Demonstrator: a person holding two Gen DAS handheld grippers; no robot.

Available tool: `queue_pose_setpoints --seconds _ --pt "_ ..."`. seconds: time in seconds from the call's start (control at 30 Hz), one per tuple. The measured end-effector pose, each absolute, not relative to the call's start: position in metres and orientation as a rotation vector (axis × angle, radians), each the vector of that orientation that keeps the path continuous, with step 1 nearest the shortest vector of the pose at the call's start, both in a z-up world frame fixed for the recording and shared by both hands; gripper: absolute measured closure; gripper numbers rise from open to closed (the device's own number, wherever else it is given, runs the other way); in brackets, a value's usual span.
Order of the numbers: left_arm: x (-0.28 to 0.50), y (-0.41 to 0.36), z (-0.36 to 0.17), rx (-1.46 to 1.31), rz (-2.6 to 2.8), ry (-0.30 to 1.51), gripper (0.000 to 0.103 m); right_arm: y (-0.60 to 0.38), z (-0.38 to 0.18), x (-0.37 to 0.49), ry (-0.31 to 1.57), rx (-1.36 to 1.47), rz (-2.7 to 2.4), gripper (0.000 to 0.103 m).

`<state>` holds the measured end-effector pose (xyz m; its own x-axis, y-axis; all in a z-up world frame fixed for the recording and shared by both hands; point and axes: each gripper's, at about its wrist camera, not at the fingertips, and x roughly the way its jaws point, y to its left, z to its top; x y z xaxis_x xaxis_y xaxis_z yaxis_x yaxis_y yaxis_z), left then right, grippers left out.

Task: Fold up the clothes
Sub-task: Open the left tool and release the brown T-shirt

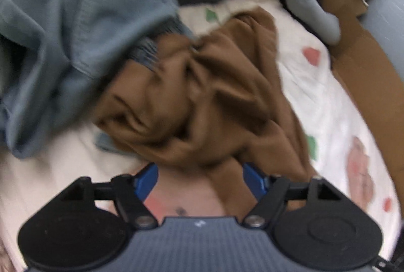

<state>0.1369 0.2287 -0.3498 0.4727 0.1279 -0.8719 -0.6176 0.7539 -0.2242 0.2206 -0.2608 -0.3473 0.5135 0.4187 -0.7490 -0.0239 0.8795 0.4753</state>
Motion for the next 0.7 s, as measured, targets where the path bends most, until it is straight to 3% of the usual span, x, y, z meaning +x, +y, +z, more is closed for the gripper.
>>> queue_pose_setpoints --seconds 0.23,0.47,0.53,0.57,0.7 --pt "0.140 0.247 -0.361 -0.329 0.566 0.934 0.025 -0.256 -0.348 0.217 1.024 0.390 0.249 0.023" --pt "0.145 0.245 -0.369 -0.209 0.571 0.909 0.036 -0.247 -0.341 0.213 1.020 0.319 0.251 0.023" --pt "0.151 0.242 -0.373 -0.172 0.561 0.921 0.058 -0.242 -0.341 0.213 1.027 0.306 0.264 0.023" --pt "0.153 0.244 -0.374 -0.179 0.566 0.934 0.086 -0.240 -0.341 0.213 1.031 0.299 0.270 0.023" --pt "0.144 0.252 -0.358 -0.256 0.603 0.897 0.090 -0.235 -0.337 0.214 1.029 0.277 0.281 0.023"
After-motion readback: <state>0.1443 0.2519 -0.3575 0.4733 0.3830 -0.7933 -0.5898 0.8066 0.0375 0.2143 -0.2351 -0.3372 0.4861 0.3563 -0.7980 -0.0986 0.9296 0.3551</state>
